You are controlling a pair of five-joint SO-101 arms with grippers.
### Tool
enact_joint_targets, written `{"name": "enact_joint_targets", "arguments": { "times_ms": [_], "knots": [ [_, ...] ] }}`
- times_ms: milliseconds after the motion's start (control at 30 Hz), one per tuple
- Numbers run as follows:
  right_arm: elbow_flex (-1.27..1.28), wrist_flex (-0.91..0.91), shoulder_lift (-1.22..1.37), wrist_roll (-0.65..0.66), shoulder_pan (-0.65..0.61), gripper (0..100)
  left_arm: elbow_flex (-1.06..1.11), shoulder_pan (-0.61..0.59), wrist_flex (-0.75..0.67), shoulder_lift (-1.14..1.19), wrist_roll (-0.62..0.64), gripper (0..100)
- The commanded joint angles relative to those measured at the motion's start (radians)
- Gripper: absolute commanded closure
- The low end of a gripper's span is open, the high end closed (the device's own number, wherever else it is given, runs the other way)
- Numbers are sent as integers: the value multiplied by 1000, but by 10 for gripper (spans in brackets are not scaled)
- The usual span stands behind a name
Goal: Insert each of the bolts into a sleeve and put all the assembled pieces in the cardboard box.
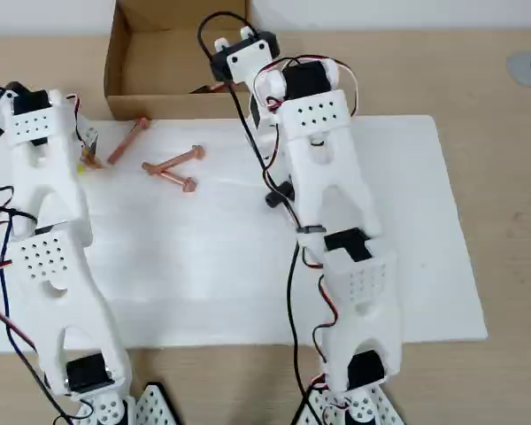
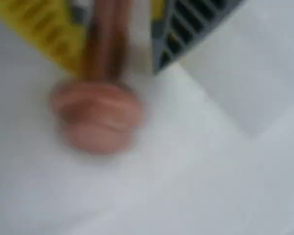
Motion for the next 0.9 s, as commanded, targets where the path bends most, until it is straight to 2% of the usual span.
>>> {"name": "enact_joint_targets", "arguments": {
  "times_ms": [0, 300, 433, 567, 633, 733, 867],
  "knots": [
    [-47, 14, -111, 8, -8, 698, -35, -35, 37, -5, -31, 940],
    [-44, 14, -128, 8, -8, 698, -54, -43, 51, -15, -34, 994],
    [-44, 14, -128, 8, -8, 698, -190, -41, 147, -31, -37, 994],
    [-44, 14, -128, 8, -13, 698, -459, -38, 304, -104, -61, 995],
    [-41, 15, -130, 6, -15, 698, -523, -48, 304, -154, -87, 998],
    [-19, 15, -153, 6, -24, 698, -502, -66, 304, -282, -137, 998],
    [134, 15, -203, 12, -82, 698, -282, -58, 304, -450, -230, 998]
  ]
}}
